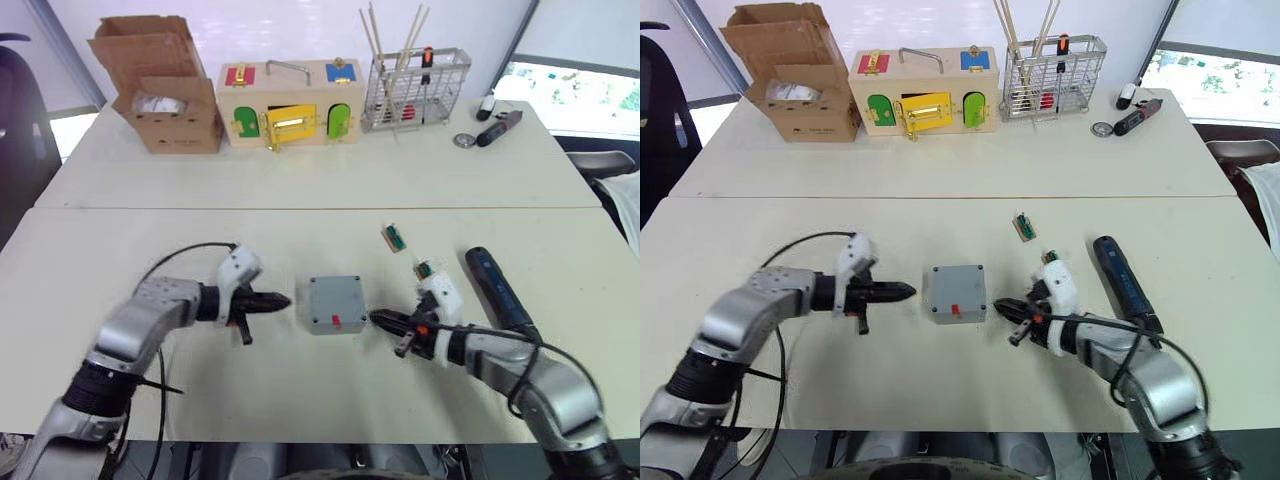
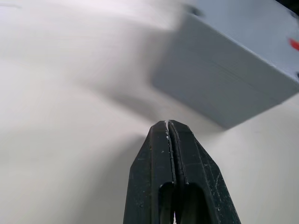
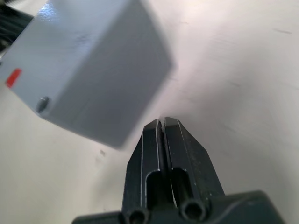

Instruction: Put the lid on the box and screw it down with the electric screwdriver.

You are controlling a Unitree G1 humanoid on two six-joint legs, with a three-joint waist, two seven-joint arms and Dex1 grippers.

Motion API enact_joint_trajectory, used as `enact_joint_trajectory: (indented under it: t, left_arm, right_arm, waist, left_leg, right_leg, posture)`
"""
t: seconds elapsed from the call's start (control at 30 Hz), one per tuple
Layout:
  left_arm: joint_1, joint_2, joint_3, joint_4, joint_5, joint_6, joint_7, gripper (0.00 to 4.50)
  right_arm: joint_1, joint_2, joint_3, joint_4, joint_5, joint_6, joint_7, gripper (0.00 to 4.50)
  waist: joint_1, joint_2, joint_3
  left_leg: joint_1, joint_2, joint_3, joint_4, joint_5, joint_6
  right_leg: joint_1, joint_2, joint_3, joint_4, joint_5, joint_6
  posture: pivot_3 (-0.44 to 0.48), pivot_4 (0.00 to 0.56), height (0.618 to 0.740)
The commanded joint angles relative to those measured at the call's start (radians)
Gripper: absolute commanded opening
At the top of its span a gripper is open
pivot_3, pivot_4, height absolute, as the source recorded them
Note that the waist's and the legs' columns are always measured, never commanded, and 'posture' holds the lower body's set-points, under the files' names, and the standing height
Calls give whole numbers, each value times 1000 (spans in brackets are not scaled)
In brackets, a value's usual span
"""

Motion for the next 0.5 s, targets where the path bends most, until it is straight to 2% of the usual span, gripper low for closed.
enact_joint_trajectory:
  t: [0.03,0.1,0.13,0.23,0.27,0.33,0.4,0.43,0.5]
  left_arm:
    - [-82,16,121,-53,-146,77,-34,1286]
    - [-111,30,133,-98,-198,120,-52,2310]
    - [-120,40,123,-123,-209,130,-63,2822]
    - [-142,48,88,-161,-200,117,-63,4392]
    - [-148,51,63,-172,-175,93,-64,4500]
    - [-158,58,4,-188,-119,49,-66,4500]
    - [-155,66,-30,-205,-101,28,-82,3853]
    - [-155,63,-40,-215,-104,27,-84,3485]
    - [-153,58,-61,-241,-104,22,-81,2445]
  right_arm:
    - [-2,-25,-169,-112,128,73,-9,0]
    - [15,-24,-226,-143,141,82,-40,0]
    - [25,-15,-247,-147,140,82,-61,259]
    - [67,-18,-269,-160,129,55,-68,1414]
    - [82,-21,-268,-157,110,46,-78,1823]
    - [96,-20,-263,-143,68,19,-108,2981]
    - [94,-13,-258,-125,37,-8,-132,3707]
    - [93,-9,-256,-117,25,-22,-138,3720]
    - [86,4,-246,-90,-7,-50,-160,3720]
  waist:
    - [2,-1,1]
    - [-1,-1,1]
    - [-2,-1,1]
    - [-3,-1,1]
    - [-3,-1,1]
    - [-3,-1,1]
    - [-5,-1,1]
    - [-5,-1,1]
    - [-3,-1,1]
  left_leg:
    - [0,0,0,0,0,0]
    - [0,0,-1,0,0,0]
    - [0,0,-1,0,0,0]
    - [0,0,0,-2,0,0]
    - [0,0,0,-2,0,0]
    - [0,0,0,-2,0,0]
    - [0,0,1,-2,0,0]
    - [0,0,1,-2,0,0]
    - [0,0,1,-2,0,0]
  right_leg:
    - [0,0,0,0,0,0]
    - [1,0,-1,-1,0,0]
    - [1,0,-1,-2,0,0]
    - [1,0,0,-4,0,0]
    - [1,0,0,-4,0,0]
    - [1,0,0,-4,0,0]
    - [1,0,0,-4,0,0]
    - [1,0,0,-4,0,0]
    - [1,1,0,-4,0,0]
  posture:
    - [0,150,740]
    - [0,150,740]
    - [0,150,740]
    - [0,150,740]
    - [0,150,740]
    - [0,150,740]
    - [0,150,740]
    - [0,150,740]
    - [0,150,740]
